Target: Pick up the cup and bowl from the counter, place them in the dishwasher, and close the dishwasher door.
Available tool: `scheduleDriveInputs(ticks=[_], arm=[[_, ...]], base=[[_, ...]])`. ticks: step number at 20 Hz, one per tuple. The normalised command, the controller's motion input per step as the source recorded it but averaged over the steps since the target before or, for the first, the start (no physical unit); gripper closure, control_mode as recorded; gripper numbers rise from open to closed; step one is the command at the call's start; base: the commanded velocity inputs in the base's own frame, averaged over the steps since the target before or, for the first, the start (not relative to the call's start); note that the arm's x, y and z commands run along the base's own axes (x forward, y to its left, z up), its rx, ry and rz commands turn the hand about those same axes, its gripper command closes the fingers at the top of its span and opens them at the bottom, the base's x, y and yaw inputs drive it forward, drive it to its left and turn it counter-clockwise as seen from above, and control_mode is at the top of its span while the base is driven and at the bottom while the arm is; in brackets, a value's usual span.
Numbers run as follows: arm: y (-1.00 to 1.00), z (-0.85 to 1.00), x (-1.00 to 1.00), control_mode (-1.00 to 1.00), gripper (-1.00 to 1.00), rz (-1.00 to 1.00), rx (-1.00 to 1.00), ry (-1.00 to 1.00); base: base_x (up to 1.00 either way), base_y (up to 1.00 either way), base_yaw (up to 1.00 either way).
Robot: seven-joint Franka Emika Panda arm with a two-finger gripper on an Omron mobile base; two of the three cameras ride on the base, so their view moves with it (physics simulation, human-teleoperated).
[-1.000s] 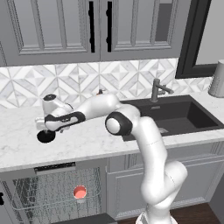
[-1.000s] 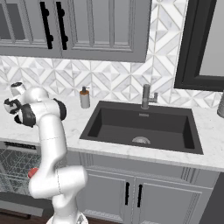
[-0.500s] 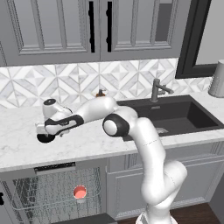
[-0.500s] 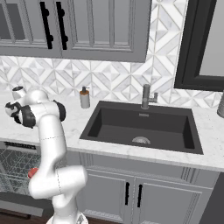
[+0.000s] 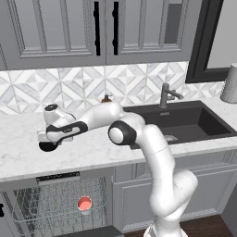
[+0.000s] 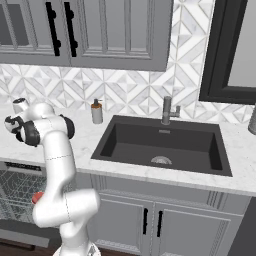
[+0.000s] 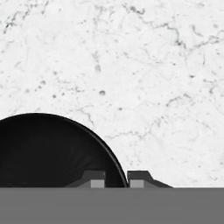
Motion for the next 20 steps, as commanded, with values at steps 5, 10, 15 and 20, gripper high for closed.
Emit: scheduleDriveInputs(ticks=[5,10,15,20], arm=[[-0.08,0.02,-0.34,-1.0,1.0,-0.05,0.0,0.0],[-0.7,0.01,-1.0,-1.0,1.0,-0.09,0.08,-0.03],[-0.86,0.08,-1.0,-1.0,1.0,-0.19,0.14,0.0],[-0.6,0.03,-1.0,-1.0,1.0,-0.29,0.14,0.06]], base=[[0.0,0.0,0.0],[0.0,0.0,0.0],[0.0,0.0,0.0],[0.0,0.0,0.0]])
